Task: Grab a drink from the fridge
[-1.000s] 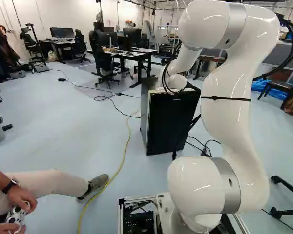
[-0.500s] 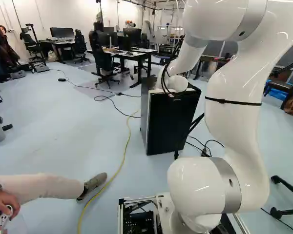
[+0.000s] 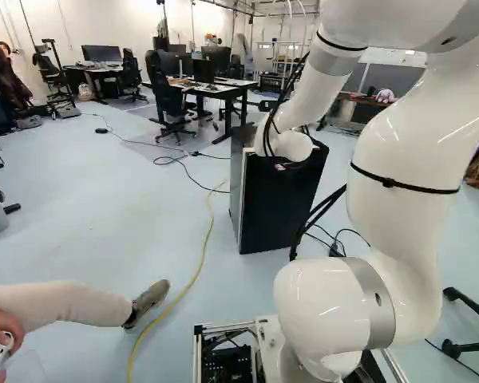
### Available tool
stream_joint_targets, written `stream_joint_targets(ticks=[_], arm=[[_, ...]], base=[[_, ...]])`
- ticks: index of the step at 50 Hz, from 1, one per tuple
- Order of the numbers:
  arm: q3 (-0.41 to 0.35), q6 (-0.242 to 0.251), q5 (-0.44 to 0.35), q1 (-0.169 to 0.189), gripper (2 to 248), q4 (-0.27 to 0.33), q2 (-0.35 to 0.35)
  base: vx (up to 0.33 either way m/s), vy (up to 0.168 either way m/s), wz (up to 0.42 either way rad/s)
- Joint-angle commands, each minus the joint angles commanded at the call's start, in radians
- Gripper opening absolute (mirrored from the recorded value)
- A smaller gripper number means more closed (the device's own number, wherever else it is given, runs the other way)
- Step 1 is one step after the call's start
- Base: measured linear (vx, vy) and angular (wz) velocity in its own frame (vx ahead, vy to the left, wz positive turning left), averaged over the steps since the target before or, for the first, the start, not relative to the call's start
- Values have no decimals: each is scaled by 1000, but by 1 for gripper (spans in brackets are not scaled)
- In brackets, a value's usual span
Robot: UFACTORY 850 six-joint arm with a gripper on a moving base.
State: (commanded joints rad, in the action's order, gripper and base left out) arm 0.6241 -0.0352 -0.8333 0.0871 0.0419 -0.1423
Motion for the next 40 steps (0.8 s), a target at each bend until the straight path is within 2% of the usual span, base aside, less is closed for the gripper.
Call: stream_joint_targets(ticks=[20, 40], arm=[[-197, 13, -14, -32, 96, -15, 155], [-350, 23, -26, -57, 96, -27, 275]], base=[[0, 0, 0], [0, 0, 0]])
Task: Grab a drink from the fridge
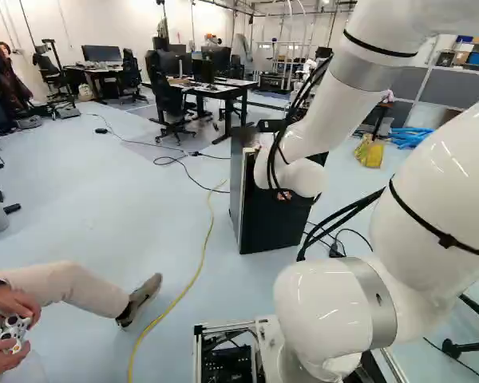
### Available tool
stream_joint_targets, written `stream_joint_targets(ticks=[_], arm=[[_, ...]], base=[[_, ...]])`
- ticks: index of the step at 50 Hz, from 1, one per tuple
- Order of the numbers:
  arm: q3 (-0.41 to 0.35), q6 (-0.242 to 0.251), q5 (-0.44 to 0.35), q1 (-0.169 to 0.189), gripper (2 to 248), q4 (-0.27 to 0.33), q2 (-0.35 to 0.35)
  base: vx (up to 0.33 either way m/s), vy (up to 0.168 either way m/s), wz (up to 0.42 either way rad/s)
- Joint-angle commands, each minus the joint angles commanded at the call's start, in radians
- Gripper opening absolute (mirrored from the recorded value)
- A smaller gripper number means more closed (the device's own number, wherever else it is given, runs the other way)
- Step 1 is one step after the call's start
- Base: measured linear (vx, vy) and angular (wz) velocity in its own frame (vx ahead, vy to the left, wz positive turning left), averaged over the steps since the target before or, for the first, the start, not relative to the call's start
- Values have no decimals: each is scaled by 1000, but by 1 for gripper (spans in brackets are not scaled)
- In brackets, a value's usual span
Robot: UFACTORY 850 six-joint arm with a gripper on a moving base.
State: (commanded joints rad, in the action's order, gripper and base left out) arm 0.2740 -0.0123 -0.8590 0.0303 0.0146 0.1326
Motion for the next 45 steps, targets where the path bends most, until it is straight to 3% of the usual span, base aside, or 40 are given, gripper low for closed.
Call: stream_joint_targets(ticks=[23, 45], arm=[[-119, 8, -9, -19, 96, -9, 93], [-178, 12, -13, -29, 96, -14, 139]], base=[[0, 0, 0], [0, 0, 0]])
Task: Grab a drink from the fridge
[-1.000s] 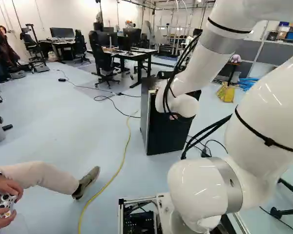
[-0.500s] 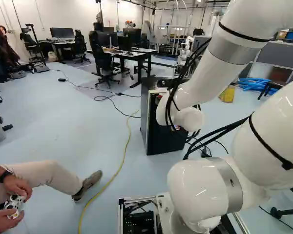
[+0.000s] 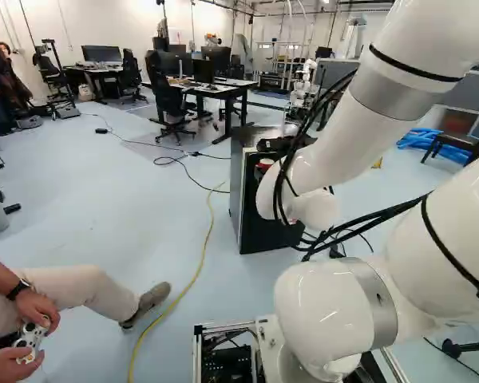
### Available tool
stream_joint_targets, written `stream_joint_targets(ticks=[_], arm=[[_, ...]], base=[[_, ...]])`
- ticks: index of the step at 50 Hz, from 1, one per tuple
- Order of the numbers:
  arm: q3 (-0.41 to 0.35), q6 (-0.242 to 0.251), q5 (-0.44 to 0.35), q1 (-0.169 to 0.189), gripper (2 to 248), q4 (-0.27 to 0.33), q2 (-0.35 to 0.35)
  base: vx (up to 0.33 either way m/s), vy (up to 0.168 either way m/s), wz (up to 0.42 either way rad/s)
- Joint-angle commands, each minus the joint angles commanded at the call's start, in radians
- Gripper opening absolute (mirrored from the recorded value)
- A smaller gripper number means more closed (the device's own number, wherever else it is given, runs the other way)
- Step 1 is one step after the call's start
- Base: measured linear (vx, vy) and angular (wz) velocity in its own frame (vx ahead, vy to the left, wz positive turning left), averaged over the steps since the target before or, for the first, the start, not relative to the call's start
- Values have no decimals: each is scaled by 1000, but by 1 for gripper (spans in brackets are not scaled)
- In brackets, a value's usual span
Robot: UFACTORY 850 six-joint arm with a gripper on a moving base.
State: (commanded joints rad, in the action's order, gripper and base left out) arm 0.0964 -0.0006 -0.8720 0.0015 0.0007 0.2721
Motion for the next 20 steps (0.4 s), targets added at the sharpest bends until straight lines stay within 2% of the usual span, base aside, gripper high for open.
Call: stream_joint_targets(ticks=[20], arm=[[-9, 1, -1, -1, 96, -1, 7]], base=[[0, 0, 0]])
